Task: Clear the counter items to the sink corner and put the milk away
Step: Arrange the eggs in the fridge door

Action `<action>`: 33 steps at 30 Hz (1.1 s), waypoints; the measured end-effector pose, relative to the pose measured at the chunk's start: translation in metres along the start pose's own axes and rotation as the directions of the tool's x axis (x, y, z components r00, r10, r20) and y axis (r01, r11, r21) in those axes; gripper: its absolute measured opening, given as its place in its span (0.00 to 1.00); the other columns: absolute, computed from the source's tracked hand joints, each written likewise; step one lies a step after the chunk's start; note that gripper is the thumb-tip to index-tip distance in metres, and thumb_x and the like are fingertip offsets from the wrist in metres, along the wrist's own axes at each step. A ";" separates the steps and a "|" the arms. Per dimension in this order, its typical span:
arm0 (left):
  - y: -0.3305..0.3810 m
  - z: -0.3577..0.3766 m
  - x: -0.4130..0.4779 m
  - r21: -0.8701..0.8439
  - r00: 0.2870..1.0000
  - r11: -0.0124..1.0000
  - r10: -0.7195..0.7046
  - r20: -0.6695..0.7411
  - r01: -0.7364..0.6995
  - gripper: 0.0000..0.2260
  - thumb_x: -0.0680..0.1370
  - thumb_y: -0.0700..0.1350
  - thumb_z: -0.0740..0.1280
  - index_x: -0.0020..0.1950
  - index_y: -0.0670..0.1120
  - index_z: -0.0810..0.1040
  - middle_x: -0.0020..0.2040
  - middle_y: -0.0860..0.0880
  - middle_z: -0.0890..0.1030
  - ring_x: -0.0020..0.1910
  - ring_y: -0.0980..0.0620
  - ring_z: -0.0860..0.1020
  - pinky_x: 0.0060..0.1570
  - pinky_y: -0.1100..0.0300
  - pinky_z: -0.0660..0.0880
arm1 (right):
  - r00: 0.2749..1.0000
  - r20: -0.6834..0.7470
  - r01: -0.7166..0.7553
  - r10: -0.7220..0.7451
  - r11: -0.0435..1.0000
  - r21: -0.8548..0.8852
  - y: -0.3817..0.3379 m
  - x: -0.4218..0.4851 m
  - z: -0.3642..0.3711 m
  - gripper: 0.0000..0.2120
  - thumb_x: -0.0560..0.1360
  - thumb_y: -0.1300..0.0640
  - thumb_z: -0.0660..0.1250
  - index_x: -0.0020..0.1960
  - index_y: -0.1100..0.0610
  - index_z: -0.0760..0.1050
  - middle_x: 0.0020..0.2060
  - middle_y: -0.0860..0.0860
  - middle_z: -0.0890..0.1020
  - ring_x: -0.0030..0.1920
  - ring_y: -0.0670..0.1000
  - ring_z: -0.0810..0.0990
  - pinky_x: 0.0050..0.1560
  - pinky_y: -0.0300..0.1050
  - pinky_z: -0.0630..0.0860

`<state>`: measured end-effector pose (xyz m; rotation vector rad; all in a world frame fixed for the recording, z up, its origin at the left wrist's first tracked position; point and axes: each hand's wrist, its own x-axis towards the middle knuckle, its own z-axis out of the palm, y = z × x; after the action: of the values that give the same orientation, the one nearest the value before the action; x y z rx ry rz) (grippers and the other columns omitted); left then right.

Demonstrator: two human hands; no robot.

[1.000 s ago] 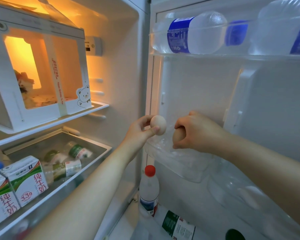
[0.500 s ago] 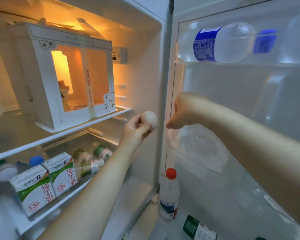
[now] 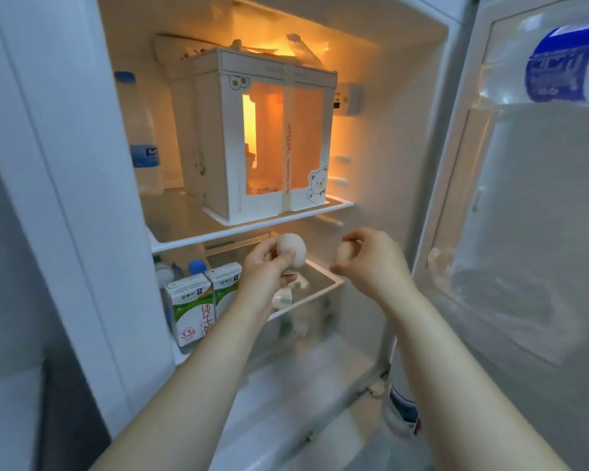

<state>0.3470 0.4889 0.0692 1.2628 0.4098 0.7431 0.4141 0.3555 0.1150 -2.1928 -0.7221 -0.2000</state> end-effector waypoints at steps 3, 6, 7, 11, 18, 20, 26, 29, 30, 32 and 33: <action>-0.004 -0.007 -0.016 0.052 0.999 0.998 0.028 -0.046 -0.025 0.11 0.78 0.35 0.63 0.58 0.45 0.75 0.58 0.43 0.77 0.47 0.48 0.79 0.36 0.63 0.76 | 0.999 0.044 0.027 -0.031 0.996 0.086 0.002 -0.013 0.007 0.12 0.71 0.61 0.66 0.54 0.55 0.79 0.48 0.52 0.84 0.54 0.53 0.79 0.47 0.39 0.70; -0.006 -0.012 -0.042 0.124 0.993 0.991 0.059 -0.105 -0.046 0.11 0.77 0.35 0.63 0.57 0.47 0.75 0.57 0.44 0.78 0.51 0.47 0.79 0.40 0.61 0.76 | 0.986 0.152 0.054 -0.074 0.990 0.130 0.005 -0.027 0.010 0.12 0.68 0.61 0.71 0.51 0.54 0.79 0.47 0.52 0.82 0.52 0.54 0.78 0.47 0.41 0.71; -0.008 -0.015 -0.051 0.137 0.990 0.989 0.067 -0.123 -0.050 0.11 0.77 0.35 0.63 0.56 0.47 0.76 0.58 0.44 0.78 0.53 0.46 0.78 0.41 0.60 0.76 | 0.979 0.188 0.056 -0.083 0.988 0.146 0.005 -0.032 0.012 0.10 0.68 0.61 0.72 0.48 0.53 0.79 0.45 0.52 0.81 0.51 0.54 0.78 0.46 0.41 0.71; -0.018 -0.027 -0.096 0.205 0.970 0.978 0.086 -0.228 -0.038 0.11 0.77 0.36 0.63 0.56 0.49 0.75 0.56 0.46 0.77 0.49 0.51 0.76 0.34 0.65 0.74 | 0.941 0.330 0.016 -0.079 0.982 0.189 0.012 -0.057 0.024 0.12 0.66 0.58 0.74 0.47 0.56 0.76 0.40 0.53 0.80 0.45 0.57 0.80 0.45 0.46 0.76; -0.040 -0.064 -0.193 0.301 0.929 0.949 0.029 -0.369 0.089 0.10 0.78 0.38 0.63 0.56 0.48 0.75 0.54 0.46 0.78 0.46 0.52 0.76 0.39 0.63 0.73 | 0.730 0.661 0.076 -0.174 0.982 0.174 0.015 -0.129 0.046 0.16 0.67 0.64 0.73 0.54 0.56 0.77 0.44 0.53 0.79 0.40 0.53 0.76 0.44 0.44 0.75; -0.043 -0.076 -0.218 0.312 0.909 0.943 0.023 -0.415 0.119 0.10 0.78 0.38 0.63 0.56 0.50 0.75 0.54 0.47 0.78 0.49 0.51 0.76 0.39 0.62 0.73 | 0.655 0.724 0.109 -0.215 0.976 0.191 0.011 -0.149 0.050 0.16 0.69 0.64 0.71 0.55 0.56 0.77 0.43 0.52 0.79 0.36 0.50 0.74 0.39 0.40 0.72; -0.045 -0.114 -0.293 0.300 0.806 0.932 0.016 -0.591 0.201 0.11 0.78 0.38 0.63 0.59 0.47 0.75 0.54 0.47 0.78 0.51 0.49 0.77 0.39 0.62 0.74 | 0.435 0.843 0.188 -0.317 0.947 0.259 -0.014 -0.213 0.077 0.18 0.69 0.64 0.72 0.58 0.55 0.76 0.40 0.49 0.78 0.33 0.43 0.73 0.32 0.36 0.70; -0.038 -0.134 -0.329 0.280 0.738 0.935 0.031 -0.674 0.217 0.12 0.78 0.37 0.63 0.61 0.44 0.75 0.52 0.47 0.77 0.48 0.50 0.75 0.40 0.61 0.74 | 0.353 0.862 0.228 -0.364 0.927 0.298 -0.033 -0.245 0.091 0.22 0.67 0.61 0.75 0.58 0.56 0.73 0.48 0.51 0.77 0.41 0.50 0.75 0.40 0.42 0.71; -0.036 -0.140 -0.340 0.273 0.719 0.937 0.034 -0.694 0.219 0.12 0.78 0.37 0.63 0.61 0.44 0.75 0.51 0.48 0.76 0.48 0.50 0.75 0.40 0.62 0.74 | 0.339 0.862 0.240 -0.377 0.920 0.308 -0.039 -0.255 0.096 0.22 0.66 0.61 0.76 0.58 0.56 0.73 0.49 0.51 0.77 0.43 0.51 0.75 0.42 0.42 0.71; -0.034 -0.153 -0.361 0.261 0.683 0.938 0.038 -0.729 0.227 0.10 0.78 0.38 0.63 0.59 0.46 0.75 0.51 0.49 0.76 0.49 0.51 0.75 0.41 0.62 0.74 | 0.312 0.861 0.243 -0.401 0.910 0.336 -0.050 -0.273 0.104 0.21 0.65 0.61 0.76 0.55 0.57 0.74 0.48 0.50 0.77 0.45 0.50 0.75 0.44 0.42 0.70; -0.034 -0.161 -0.374 0.254 0.658 0.939 0.043 -0.752 0.230 0.10 0.78 0.38 0.63 0.59 0.46 0.75 0.51 0.49 0.77 0.49 0.52 0.75 0.41 0.62 0.74 | 0.281 0.865 0.241 -0.416 0.903 0.357 -0.056 -0.285 0.109 0.20 0.65 0.61 0.76 0.55 0.57 0.74 0.47 0.50 0.77 0.44 0.49 0.75 0.44 0.41 0.70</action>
<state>-0.0125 0.3361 -0.0508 1.1746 1.3314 1.1334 0.1377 0.3421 -0.0255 -1.7936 -1.7741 1.0152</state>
